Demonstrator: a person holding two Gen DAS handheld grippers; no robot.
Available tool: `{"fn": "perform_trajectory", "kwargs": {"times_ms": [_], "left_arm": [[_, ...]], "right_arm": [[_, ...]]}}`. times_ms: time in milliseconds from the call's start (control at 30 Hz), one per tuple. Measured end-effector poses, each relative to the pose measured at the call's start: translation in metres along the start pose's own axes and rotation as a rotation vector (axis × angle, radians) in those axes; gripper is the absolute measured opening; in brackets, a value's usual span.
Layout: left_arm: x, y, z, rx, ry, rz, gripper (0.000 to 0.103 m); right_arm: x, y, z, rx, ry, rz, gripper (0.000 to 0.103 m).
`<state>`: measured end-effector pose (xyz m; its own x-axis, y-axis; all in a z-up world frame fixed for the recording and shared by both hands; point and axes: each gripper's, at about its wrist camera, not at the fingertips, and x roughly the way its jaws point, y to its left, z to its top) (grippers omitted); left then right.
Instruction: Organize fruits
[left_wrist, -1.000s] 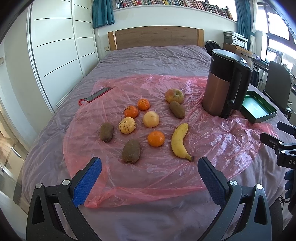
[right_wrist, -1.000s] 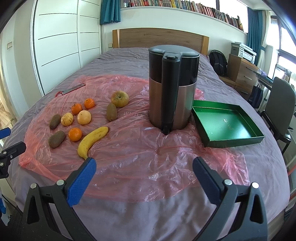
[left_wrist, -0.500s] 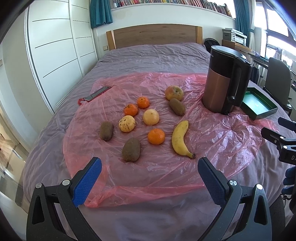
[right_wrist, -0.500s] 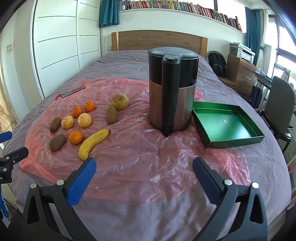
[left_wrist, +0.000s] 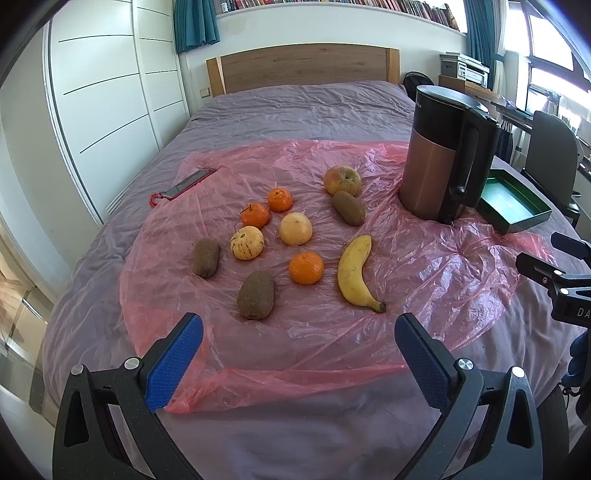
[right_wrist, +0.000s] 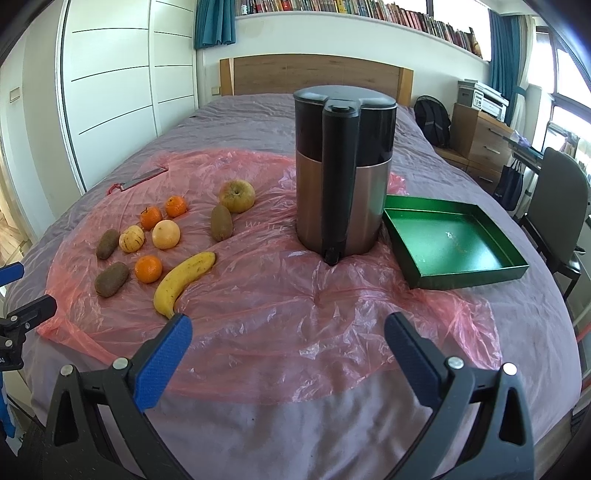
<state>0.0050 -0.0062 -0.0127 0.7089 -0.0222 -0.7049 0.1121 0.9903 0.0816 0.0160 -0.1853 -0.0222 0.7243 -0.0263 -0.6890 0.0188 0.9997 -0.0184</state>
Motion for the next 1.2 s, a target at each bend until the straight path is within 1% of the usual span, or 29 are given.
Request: {"fn": "perform_trajectory", "kwargs": {"times_ms": [300,633,1200], "left_arm": [[0.004,-0.003,0.002,0.025,0.026,-0.026,0.102],[0.005,-0.004,0.003,0.045,0.022,-0.05,0.102],[0.015,-0.004,0.003,0.056,0.025,-0.071,0.102]], "right_arm": [[0.003,0.003,-0.002,-0.008,0.018,0.009,0.103],[0.003,0.0,0.0,0.013,0.02,-0.003,0.103],[0.011,0.004,0.0,0.002,0.037,-0.008,0.103]]}}
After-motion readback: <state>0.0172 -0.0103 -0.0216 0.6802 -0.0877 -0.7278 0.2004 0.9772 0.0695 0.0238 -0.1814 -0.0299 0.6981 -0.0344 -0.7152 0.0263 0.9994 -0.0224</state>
